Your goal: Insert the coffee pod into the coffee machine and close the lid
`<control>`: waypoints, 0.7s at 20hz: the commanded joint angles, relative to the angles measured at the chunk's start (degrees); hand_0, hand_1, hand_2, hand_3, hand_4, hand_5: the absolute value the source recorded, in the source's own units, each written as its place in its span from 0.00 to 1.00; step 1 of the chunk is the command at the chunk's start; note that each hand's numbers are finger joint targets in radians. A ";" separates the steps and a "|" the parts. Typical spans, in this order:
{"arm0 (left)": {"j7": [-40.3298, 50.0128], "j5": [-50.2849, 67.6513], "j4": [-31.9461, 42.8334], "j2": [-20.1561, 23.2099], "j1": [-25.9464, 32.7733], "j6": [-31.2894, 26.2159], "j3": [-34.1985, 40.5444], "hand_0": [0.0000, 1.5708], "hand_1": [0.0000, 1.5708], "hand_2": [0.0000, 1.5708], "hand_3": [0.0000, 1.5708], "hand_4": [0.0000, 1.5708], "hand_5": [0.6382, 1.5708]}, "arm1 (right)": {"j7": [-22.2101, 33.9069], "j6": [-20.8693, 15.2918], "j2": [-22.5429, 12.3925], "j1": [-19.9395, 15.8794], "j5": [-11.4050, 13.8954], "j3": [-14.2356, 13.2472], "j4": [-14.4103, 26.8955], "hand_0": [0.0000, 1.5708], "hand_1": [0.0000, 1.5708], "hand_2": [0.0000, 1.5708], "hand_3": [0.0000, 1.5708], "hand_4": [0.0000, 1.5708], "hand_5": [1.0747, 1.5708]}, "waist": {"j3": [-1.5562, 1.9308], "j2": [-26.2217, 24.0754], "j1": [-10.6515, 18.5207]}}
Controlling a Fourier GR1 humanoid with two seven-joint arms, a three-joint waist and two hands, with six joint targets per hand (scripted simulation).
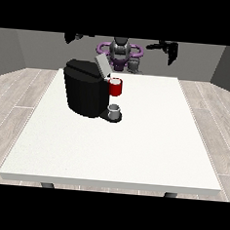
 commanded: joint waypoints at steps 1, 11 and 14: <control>1.40 4.05 -2.99 -0.39 1.74 -2.51 1.16 0.00 0.00 0.00 0.00 0.04 1.00 | 2.18 1.09 -0.61 -3.30 -0.92 -0.04 -1.49 0.00 0.00 0.00 0.00 0.00 1.00 | 0.02 0.37 2.66; 1.45 7.33 -14.91 -2.86 10.24 -0.36 -3.68 0.00 0.00 0.00 0.00 0.07 1.00 | -0.26 3.94 0.52 -6.49 2.54 4.13 -1.33 0.00 0.00 0.00 0.00 0.10 1.00 | 0.03 5.95 3.31; 4.80 8.87 -20.19 -5.00 12.05 -0.30 -6.44 0.00 0.00 0.00 0.00 0.00 1.00 | 0.29 5.15 -1.61 -10.15 2.31 1.70 2.54 0.00 0.00 0.00 0.00 0.08 1.00 | 0.04 7.05 5.31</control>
